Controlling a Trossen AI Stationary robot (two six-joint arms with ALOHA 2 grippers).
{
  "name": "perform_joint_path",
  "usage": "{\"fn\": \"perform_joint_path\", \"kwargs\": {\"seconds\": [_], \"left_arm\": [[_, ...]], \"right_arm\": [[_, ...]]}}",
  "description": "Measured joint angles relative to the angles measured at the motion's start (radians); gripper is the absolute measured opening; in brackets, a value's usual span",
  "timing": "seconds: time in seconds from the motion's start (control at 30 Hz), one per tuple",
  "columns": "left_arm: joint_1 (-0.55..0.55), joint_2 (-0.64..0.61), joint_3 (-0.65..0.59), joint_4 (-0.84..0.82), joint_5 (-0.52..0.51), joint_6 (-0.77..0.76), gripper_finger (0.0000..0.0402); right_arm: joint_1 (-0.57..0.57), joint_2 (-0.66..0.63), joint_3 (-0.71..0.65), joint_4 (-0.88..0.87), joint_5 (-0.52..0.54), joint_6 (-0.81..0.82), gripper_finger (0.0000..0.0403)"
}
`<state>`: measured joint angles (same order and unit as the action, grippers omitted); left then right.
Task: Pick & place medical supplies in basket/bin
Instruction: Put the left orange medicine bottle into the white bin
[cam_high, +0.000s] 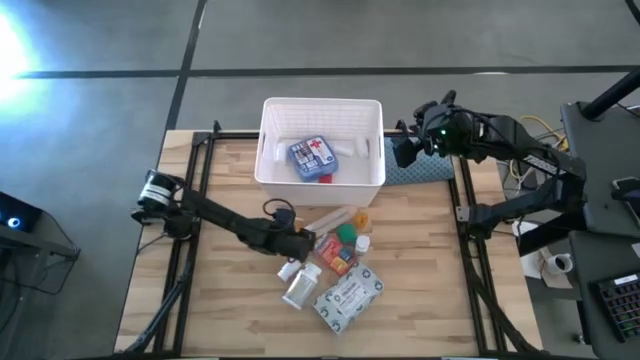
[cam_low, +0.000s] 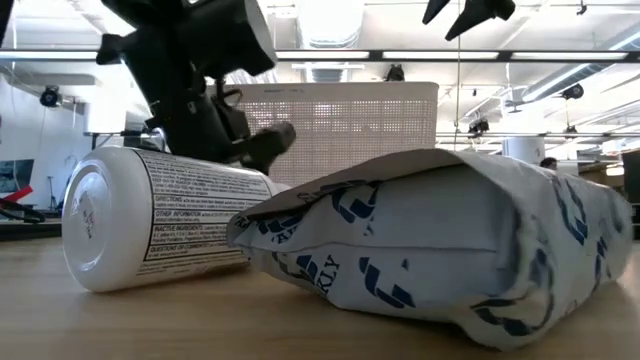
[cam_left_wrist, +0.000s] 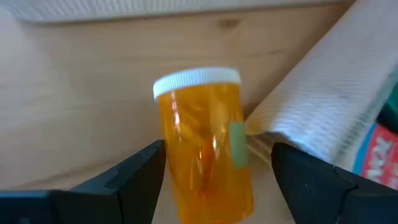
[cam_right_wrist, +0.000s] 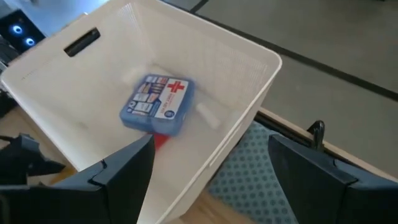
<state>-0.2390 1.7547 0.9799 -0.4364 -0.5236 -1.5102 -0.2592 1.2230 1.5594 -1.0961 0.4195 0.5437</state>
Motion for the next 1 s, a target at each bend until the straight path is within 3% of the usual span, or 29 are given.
{"fn": "perform_joint_path", "kwargs": {"seconds": [0.2,0.43,0.57,0.83,1.0], "left_arm": [[0.004,0.007,-0.018,-0.042,0.06,0.013,0.0262],[0.002,-0.041,-0.037,-0.19,0.079,0.009,0.016],[-0.017,-0.089,-0.038,-0.269,0.085,0.008,0.0155],[-0.227,-0.281,-0.033,-0.374,0.098,-0.116,0.0155],[-0.387,-0.457,-0.032,-0.169,-0.095,0.033,0.0155]], "right_arm": [[0.0,0.001,-0.03,0.0,-0.001,0.0,0.0302],[0.0,0.001,-0.044,0.002,0.0,-0.005,0.0302],[0.0,0.001,-0.055,0.014,0.001,-0.02,0.0302],[-0.001,0.001,-0.087,0.034,0.0,-0.029,0.0302],[-0.001,0.002,-0.097,0.034,-0.001,-0.047,0.0302]]}}
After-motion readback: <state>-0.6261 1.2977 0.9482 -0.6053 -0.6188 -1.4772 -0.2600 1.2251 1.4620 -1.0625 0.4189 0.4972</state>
